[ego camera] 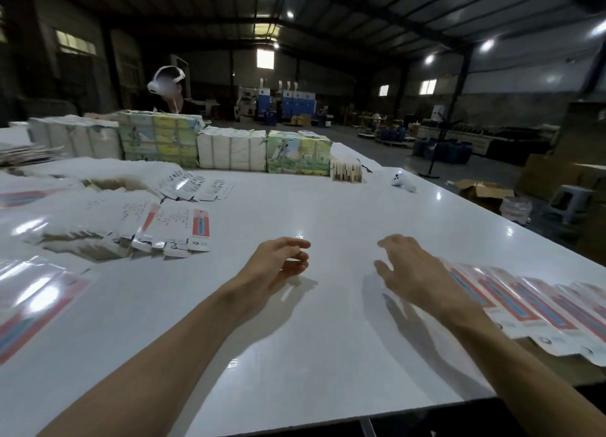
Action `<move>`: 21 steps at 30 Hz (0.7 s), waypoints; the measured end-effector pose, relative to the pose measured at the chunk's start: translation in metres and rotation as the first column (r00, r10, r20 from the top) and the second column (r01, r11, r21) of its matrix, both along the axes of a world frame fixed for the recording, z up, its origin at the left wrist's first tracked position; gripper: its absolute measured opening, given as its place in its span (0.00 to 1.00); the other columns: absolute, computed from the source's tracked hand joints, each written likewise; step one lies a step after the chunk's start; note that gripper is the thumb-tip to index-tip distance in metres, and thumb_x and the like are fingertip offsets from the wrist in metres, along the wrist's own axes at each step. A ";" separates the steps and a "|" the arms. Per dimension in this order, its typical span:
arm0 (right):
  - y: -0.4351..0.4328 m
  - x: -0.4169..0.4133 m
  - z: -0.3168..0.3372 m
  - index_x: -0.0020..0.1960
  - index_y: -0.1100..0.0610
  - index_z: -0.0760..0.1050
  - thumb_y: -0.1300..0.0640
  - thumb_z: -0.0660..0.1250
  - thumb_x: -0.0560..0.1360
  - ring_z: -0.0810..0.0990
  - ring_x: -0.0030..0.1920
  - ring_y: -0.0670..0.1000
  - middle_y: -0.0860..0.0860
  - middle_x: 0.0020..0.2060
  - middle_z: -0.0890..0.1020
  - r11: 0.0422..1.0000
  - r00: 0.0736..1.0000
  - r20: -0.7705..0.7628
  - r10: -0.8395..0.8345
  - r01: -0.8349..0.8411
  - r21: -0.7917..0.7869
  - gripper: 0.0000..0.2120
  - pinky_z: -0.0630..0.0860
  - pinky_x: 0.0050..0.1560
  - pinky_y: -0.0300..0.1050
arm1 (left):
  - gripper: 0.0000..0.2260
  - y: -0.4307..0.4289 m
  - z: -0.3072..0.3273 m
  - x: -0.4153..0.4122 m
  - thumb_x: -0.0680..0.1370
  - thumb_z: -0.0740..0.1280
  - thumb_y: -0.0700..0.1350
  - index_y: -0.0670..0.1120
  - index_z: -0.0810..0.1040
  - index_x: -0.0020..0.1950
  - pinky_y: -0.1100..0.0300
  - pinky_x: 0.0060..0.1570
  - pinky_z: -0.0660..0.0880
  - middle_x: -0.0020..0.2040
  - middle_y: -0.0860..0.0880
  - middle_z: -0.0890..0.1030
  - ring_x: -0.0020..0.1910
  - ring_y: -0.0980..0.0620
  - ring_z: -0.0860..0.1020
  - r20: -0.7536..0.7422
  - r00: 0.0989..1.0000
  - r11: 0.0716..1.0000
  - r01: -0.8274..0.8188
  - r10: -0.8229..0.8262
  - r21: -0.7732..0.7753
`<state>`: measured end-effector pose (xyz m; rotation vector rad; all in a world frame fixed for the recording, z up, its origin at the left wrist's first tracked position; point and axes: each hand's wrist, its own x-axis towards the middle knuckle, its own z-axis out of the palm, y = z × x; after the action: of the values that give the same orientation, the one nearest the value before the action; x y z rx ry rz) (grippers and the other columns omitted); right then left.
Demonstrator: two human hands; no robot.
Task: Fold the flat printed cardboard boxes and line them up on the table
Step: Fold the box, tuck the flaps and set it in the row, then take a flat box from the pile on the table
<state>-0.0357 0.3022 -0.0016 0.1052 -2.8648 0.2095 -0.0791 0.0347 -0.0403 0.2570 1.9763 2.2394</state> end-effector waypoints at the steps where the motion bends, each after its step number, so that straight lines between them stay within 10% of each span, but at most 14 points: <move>1: -0.019 -0.009 0.000 0.77 0.53 0.69 0.48 0.61 0.85 0.69 0.74 0.51 0.48 0.75 0.71 0.998 0.997 -0.036 0.063 -0.063 -0.015 0.22 0.72 0.68 0.52 | 0.12 0.000 -0.001 -0.001 0.85 0.62 0.38 0.43 0.85 0.59 0.58 0.51 0.82 0.47 0.45 0.84 0.45 0.49 0.84 -0.022 1.000 1.000 -0.022 0.022 -0.018; 7: -0.125 -0.046 -0.014 0.53 0.52 0.80 0.53 0.62 0.83 0.81 0.44 0.51 0.48 0.45 0.84 0.911 0.960 -0.189 0.206 -0.258 -0.320 0.08 0.77 0.43 0.47 | 0.14 -0.009 0.001 -0.005 0.81 0.62 0.40 0.54 0.83 0.55 0.57 0.38 0.77 0.40 0.50 0.85 0.35 0.54 0.78 -0.195 0.938 0.917 -0.327 0.286 -0.227; 12: -0.143 -0.051 -0.043 0.57 0.50 0.80 0.56 0.63 0.83 0.82 0.36 0.43 0.45 0.31 0.82 0.806 0.932 -0.182 0.313 -0.363 -0.468 0.08 0.75 0.40 0.44 | 0.11 -0.025 0.010 -0.005 0.82 0.64 0.43 0.53 0.72 0.63 0.53 0.45 0.81 0.46 0.50 0.84 0.45 0.51 0.82 -0.240 0.883 0.788 -0.468 0.403 -0.401; 21: -0.134 -0.058 -0.044 0.53 0.51 0.82 0.61 0.63 0.82 0.81 0.35 0.49 0.49 0.31 0.81 0.726 0.910 -0.155 0.385 -0.402 -0.558 0.10 0.82 0.48 0.56 | 0.32 -0.143 0.065 0.022 0.80 0.72 0.53 0.41 0.64 0.77 0.50 0.63 0.73 0.71 0.42 0.75 0.68 0.41 0.75 -0.171 0.916 0.170 -0.246 0.362 -0.954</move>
<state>-0.0935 0.1681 -0.0458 0.5896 -2.5692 1.1444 -0.0567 -0.1081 0.0248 -0.4578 3.0732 0.5825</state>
